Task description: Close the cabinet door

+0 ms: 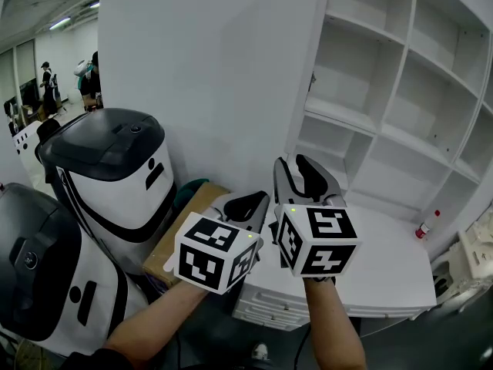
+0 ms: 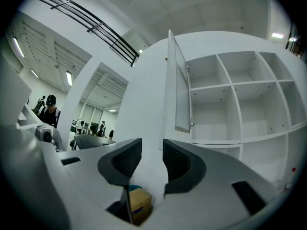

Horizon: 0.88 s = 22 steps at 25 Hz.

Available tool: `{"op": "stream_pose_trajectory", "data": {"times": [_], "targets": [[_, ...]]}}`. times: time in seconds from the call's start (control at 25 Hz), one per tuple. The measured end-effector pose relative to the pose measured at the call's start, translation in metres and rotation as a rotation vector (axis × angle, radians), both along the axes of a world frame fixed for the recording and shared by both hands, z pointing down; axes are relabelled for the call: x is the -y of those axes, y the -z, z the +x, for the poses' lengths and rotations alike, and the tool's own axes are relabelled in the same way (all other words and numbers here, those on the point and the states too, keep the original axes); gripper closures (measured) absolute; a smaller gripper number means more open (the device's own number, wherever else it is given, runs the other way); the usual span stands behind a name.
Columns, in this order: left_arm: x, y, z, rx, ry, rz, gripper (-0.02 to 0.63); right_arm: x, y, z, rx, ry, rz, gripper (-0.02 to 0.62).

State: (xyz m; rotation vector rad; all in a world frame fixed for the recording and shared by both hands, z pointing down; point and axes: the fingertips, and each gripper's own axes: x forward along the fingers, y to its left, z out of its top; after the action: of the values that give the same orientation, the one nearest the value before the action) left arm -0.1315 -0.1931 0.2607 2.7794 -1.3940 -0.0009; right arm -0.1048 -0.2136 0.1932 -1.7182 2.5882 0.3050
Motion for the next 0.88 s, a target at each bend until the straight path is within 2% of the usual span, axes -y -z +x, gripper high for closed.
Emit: {"op": "stream_pose_trajectory", "data": {"times": [0.16, 0.6, 0.88], "targets": [[0.014, -0.001, -0.001, -0.008, 0.023, -0.002, 0.592, 0.016, 0.008, 0.000, 0.009, 0.003, 0.024, 0.471], [0.042, 0.008, -0.008, -0.041, 0.075, 0.003, 0.592, 0.050, 0.018, 0.001, 0.002, -0.011, 0.018, 0.425], [0.048, 0.011, -0.008, -0.041, 0.096, 0.004, 0.592, 0.062, 0.020, 0.001, 0.012, -0.024, 0.006, 0.425]]}}
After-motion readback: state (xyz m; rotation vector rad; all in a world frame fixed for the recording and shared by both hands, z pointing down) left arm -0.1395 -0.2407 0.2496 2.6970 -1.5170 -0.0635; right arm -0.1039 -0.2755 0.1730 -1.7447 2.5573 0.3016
